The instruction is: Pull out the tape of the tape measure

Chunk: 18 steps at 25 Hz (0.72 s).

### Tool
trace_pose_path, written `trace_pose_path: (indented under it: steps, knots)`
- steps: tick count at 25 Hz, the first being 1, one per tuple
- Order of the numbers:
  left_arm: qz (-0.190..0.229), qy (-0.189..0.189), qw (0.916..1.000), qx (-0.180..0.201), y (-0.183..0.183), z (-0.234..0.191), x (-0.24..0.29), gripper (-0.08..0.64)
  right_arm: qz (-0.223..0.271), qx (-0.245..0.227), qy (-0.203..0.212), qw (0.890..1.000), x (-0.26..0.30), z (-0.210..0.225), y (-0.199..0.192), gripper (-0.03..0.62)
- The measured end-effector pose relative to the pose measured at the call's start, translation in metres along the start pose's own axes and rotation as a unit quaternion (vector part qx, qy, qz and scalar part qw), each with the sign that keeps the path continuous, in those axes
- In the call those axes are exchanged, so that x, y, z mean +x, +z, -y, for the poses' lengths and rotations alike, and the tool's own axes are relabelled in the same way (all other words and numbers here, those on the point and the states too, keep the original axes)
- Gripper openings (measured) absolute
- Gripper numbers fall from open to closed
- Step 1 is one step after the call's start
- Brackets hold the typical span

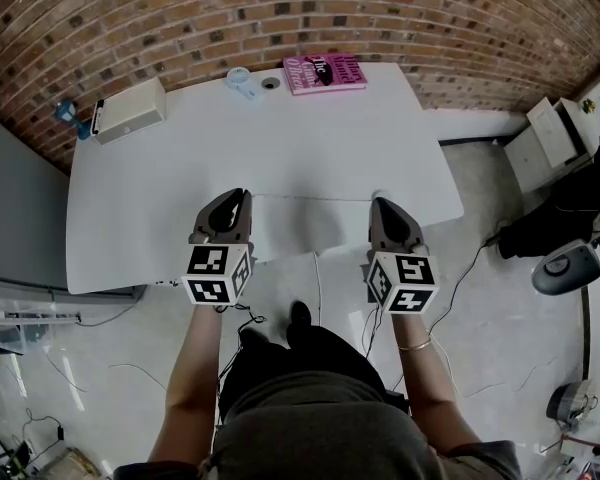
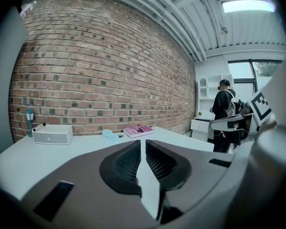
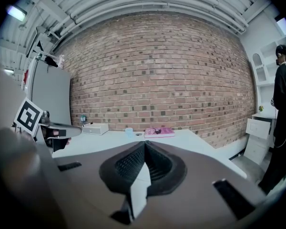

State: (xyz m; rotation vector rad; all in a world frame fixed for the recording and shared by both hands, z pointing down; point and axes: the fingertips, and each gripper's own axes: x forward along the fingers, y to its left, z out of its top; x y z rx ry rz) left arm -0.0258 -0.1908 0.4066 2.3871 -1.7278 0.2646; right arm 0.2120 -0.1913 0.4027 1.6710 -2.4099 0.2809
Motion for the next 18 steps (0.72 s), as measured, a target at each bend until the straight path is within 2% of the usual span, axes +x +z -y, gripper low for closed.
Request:
trace_pose_path:
  steps: [18]
  knots:
    - [0.001,0.005,1.0,-0.007,-0.0006,0.0015,0.0105,0.046,0.0,-0.013,0.007,1.0,0.0098,0.0032,-0.0006,0.002]
